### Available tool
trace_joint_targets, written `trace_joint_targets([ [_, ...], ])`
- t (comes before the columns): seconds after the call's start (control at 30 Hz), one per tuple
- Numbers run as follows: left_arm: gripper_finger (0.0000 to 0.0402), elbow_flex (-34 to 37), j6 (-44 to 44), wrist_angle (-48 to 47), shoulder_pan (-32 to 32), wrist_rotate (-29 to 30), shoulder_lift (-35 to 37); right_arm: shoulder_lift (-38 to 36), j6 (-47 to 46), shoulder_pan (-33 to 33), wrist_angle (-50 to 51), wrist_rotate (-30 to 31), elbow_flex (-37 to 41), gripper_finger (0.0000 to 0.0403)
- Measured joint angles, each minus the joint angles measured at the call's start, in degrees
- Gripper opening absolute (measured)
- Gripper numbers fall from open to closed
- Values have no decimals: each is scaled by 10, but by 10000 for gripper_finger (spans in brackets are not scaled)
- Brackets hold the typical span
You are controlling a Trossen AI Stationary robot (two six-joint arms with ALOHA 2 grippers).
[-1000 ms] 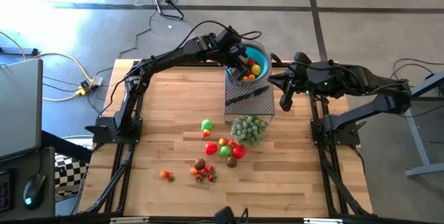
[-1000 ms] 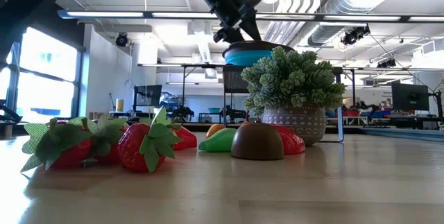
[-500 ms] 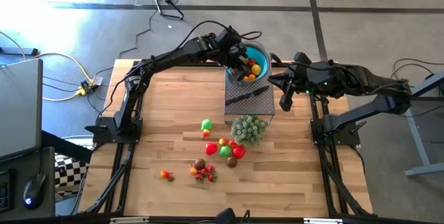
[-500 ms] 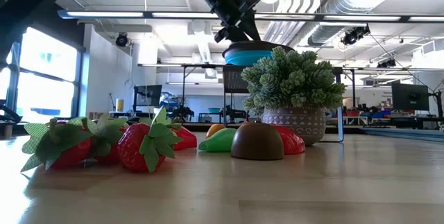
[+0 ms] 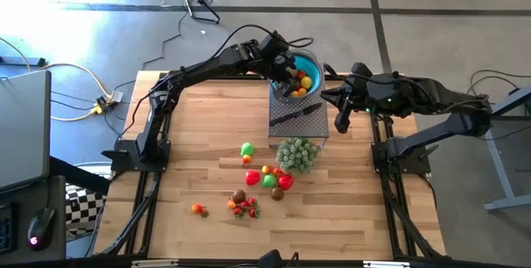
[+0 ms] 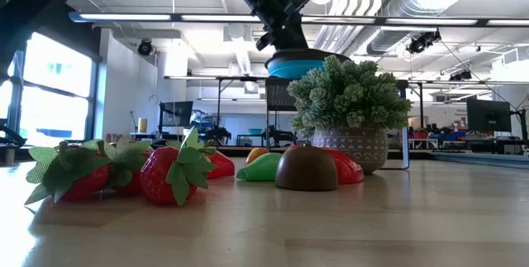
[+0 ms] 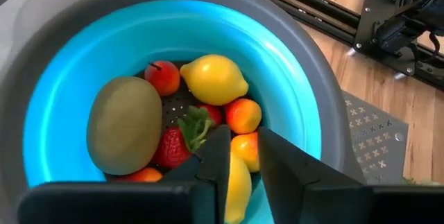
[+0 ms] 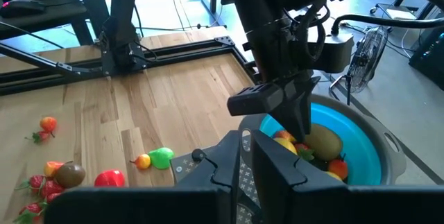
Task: Pick & Place Fruit
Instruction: Put the brown kiwi into the blue strainer bowl
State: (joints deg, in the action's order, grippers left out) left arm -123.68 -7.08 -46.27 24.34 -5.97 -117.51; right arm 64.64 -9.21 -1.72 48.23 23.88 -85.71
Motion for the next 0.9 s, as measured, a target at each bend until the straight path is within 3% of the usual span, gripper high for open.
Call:
trace_joint_targets([
  [0.33,5,0,57,-2,-2,-22,45,0,-24,0,0,0,0,28],
  [0.9,1,-1,102,-26,-39,-100,90,0,-25,0,0,0,0,28],
])
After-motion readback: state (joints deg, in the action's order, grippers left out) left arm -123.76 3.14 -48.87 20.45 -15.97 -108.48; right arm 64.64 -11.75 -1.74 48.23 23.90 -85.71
